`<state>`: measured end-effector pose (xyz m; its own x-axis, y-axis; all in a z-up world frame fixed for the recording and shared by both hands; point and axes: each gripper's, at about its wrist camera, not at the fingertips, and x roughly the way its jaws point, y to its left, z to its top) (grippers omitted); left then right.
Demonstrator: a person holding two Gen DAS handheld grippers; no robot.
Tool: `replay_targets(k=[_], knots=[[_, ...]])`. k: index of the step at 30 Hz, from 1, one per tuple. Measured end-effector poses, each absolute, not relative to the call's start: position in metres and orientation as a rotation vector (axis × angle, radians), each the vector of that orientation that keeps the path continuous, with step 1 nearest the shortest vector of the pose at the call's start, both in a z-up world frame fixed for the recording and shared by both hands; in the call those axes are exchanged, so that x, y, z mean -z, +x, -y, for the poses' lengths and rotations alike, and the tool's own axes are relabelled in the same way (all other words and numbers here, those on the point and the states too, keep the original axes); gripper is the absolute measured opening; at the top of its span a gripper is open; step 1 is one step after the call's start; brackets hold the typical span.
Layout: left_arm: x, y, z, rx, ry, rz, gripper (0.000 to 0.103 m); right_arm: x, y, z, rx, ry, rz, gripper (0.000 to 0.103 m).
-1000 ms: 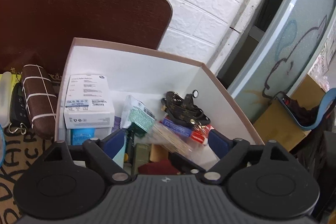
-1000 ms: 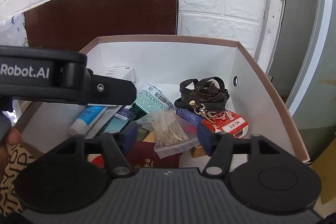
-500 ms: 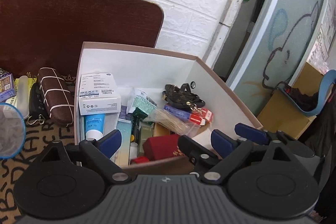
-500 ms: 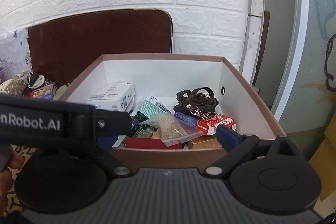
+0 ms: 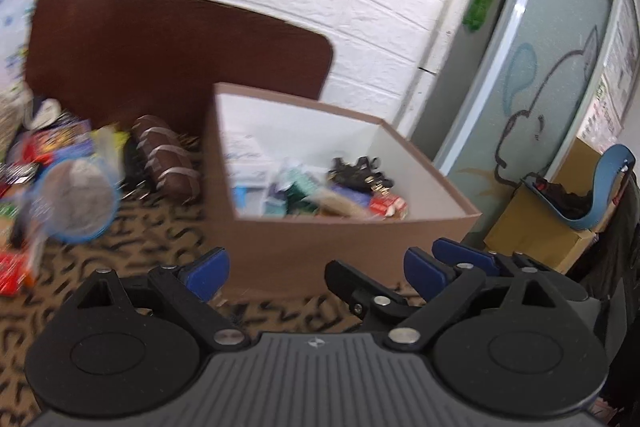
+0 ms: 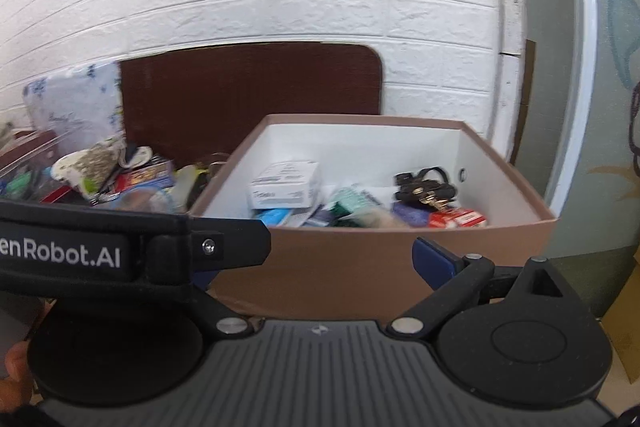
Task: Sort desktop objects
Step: 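Move both grippers back over the cluttered table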
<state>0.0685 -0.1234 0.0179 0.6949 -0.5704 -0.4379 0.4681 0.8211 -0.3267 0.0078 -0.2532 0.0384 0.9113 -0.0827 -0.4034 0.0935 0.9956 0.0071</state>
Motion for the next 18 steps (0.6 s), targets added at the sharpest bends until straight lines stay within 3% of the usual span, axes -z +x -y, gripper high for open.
replay_targets(k=[18], knots=[[0.039,0.083,-0.021,0.25,-0.388,-0.616,0.096,0.013,0.059,0.121,-0.215,-0.06,-0.498,0.097]])
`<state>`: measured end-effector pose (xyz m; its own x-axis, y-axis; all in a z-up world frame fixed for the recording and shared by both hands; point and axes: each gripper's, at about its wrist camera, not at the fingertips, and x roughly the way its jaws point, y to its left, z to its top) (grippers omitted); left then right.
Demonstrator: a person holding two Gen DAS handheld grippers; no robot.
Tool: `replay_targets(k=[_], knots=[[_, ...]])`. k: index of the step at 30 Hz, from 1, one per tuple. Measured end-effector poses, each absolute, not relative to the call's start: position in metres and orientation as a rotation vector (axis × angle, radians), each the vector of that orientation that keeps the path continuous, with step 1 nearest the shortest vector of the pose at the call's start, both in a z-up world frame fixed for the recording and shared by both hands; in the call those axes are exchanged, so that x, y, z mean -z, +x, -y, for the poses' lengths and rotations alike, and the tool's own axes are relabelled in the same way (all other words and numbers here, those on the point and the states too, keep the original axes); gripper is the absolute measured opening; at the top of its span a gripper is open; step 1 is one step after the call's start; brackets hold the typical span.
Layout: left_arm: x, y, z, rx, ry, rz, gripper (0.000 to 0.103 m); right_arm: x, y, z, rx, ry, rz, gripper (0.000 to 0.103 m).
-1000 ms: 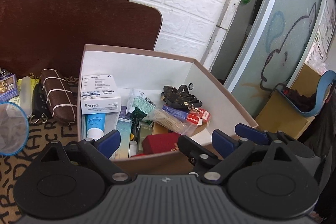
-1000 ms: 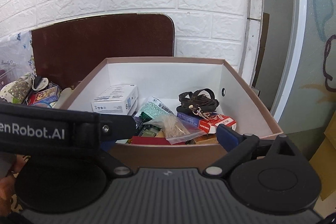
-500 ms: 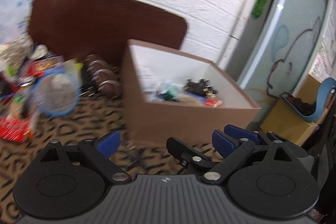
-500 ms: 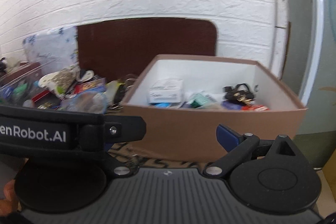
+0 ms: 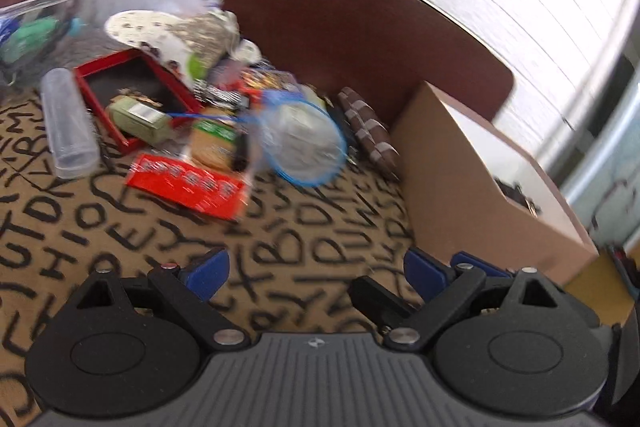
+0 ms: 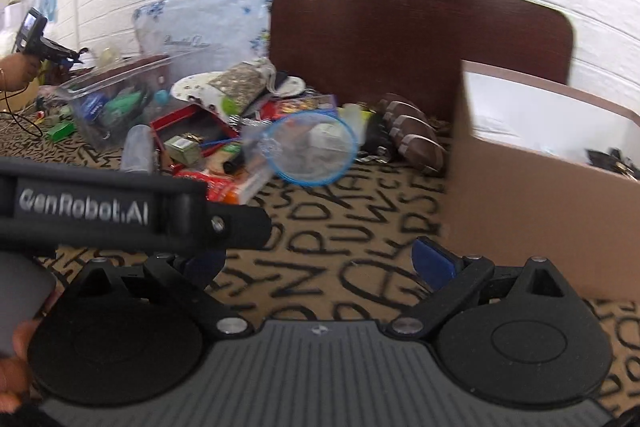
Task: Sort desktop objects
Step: 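Move both grippers back over the cluttered table, then grasp the blue-rimmed mesh net with the right gripper and lift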
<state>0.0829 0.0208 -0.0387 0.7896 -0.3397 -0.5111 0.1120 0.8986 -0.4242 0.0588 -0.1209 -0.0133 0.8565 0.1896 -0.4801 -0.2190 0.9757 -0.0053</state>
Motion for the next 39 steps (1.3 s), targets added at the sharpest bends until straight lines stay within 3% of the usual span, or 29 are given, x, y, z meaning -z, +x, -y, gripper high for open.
replay_targets(k=[10,18,26,30,33,35,39], knots=[[0.028,0.142,-0.043,0.218,-0.373,-0.49,0.093,0.014,0.122,0.106,-0.233,-0.063,-0.486,0.097],[0.032,0.18,-0.036,0.228,-0.299,-0.478,0.063,0.021,0.163,0.108,-0.187,-0.074,-0.496,0.095],[0.035,0.196,-0.024,0.251,-0.224,-0.478,0.055,0.028,0.198,0.113,-0.162,-0.047,-0.516,0.092],[0.041,0.205,-0.026,0.265,-0.232,-0.516,0.019,0.034,0.215,0.115,-0.155,-0.022,-0.532,0.09],[0.047,0.207,-0.027,0.273,-0.226,-0.535,0.008,0.039,0.224,0.118,-0.163,0.003,-0.55,0.089],[0.049,0.208,-0.028,0.275,-0.226,-0.544,0.0,0.044,0.228,0.12,-0.174,0.011,-0.562,0.076],[0.049,0.206,-0.028,0.294,-0.233,-0.544,0.0,0.049,0.225,0.124,-0.189,0.046,-0.575,0.048]])
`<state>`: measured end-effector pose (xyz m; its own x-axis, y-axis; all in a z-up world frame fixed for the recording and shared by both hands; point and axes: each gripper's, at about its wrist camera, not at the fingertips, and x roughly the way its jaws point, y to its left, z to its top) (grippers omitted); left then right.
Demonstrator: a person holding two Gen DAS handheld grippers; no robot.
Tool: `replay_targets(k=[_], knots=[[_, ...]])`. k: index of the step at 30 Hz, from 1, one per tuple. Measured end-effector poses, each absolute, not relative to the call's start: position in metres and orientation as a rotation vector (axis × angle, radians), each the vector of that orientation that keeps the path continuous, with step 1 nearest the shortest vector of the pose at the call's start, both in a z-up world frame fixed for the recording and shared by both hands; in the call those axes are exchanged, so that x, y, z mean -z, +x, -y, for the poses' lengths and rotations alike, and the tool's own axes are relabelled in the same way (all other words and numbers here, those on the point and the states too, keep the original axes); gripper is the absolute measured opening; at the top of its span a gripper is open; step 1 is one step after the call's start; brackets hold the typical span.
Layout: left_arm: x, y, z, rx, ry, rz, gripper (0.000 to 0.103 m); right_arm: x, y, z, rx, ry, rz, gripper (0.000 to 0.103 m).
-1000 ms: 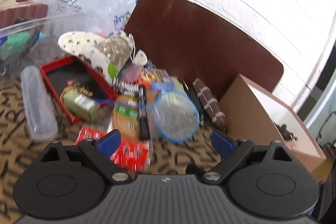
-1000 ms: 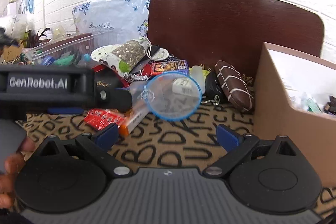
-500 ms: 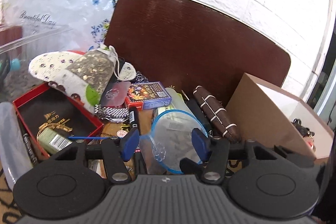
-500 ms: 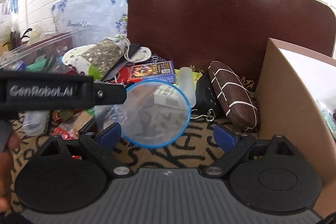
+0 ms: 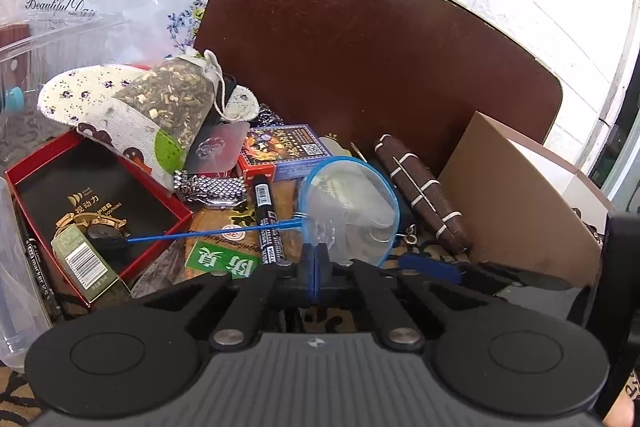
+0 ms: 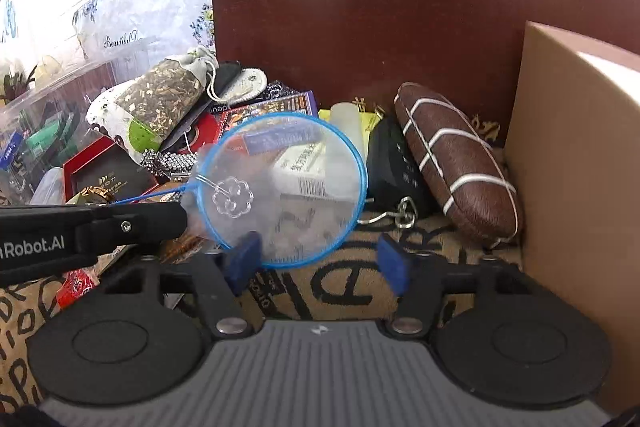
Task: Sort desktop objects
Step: 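Grasp the blue-rimmed mesh net with the right gripper and lift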
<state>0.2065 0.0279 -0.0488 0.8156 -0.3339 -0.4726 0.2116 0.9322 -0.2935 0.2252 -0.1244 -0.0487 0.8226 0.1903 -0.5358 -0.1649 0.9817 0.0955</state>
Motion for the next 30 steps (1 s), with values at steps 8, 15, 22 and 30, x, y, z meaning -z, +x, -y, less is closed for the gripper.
replay_targets(k=[8,15,22,30], knots=[[0.037,0.189,-0.035,0.286,-0.235,-0.491,0.0,0.038,0.2,0.111,-0.254,-0.053,-0.539,0.021],[0.034,0.207,-0.063,0.187,-0.284,-0.487,0.053,0.029,0.182,0.088,-0.299,-0.13,-0.47,0.057],[0.041,0.234,-0.081,0.207,-0.293,-0.547,0.059,0.028,0.205,0.067,-0.295,-0.105,-0.469,0.057],[0.049,0.234,-0.085,0.242,-0.297,-0.564,0.061,0.04,0.221,0.079,-0.204,-0.068,-0.489,0.038]])
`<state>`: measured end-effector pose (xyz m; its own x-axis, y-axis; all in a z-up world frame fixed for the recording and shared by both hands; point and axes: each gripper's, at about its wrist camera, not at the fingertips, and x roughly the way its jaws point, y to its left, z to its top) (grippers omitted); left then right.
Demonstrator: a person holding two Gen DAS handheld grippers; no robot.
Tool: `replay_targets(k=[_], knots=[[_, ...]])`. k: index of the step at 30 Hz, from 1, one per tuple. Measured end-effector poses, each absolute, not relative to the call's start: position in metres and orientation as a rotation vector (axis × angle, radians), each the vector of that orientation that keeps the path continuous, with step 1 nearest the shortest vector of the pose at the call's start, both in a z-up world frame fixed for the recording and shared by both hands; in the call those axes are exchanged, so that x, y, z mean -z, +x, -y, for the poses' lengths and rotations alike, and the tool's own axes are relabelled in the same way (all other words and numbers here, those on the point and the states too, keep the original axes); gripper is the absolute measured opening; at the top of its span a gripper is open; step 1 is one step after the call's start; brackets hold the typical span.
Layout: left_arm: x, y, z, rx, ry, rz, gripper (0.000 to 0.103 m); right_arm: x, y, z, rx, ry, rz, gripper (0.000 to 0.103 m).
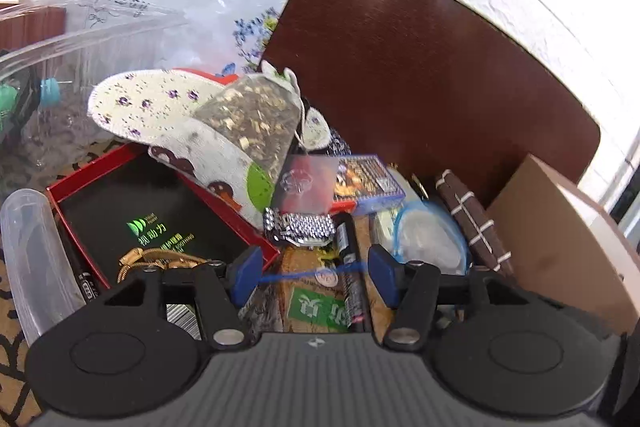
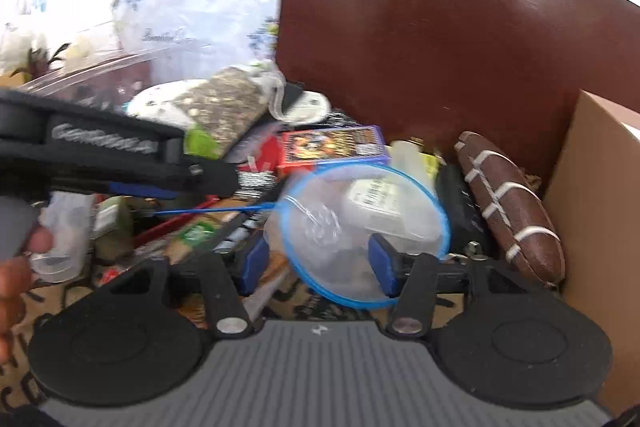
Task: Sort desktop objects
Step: 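Grasp the blue-rimmed mesh net with the right gripper and lift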
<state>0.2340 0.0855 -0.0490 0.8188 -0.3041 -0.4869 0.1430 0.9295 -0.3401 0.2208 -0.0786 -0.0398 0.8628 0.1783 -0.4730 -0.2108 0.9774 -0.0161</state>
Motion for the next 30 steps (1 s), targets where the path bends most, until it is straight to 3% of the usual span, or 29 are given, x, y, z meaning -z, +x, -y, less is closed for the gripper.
replay_targets(k=[1,3,9,14,23,30], knots=[[0.05,0.235,-0.084,0.25,-0.289,-0.573,0.061,0.041,0.222,0.081,-0.195,-0.064,-0.502,0.027],[0.053,0.233,-0.079,0.262,-0.263,-0.577,0.064,0.043,0.222,0.088,-0.189,-0.052,-0.509,0.019],[0.053,0.225,-0.063,0.313,-0.168,-0.576,0.066,0.037,0.206,0.1,-0.198,-0.033,-0.461,0.002],[0.049,0.214,-0.056,0.356,-0.19,-0.587,0.063,0.024,0.191,0.105,-0.247,-0.036,-0.446,0.0],[0.044,0.193,-0.057,0.398,-0.442,-0.59,0.072,0.026,0.16,0.111,-0.318,-0.03,-0.472,0.0],[0.056,0.192,-0.042,0.392,-0.562,-0.649,0.072,0.026,0.13,0.111,-0.376,-0.04,-0.47,0.0]])
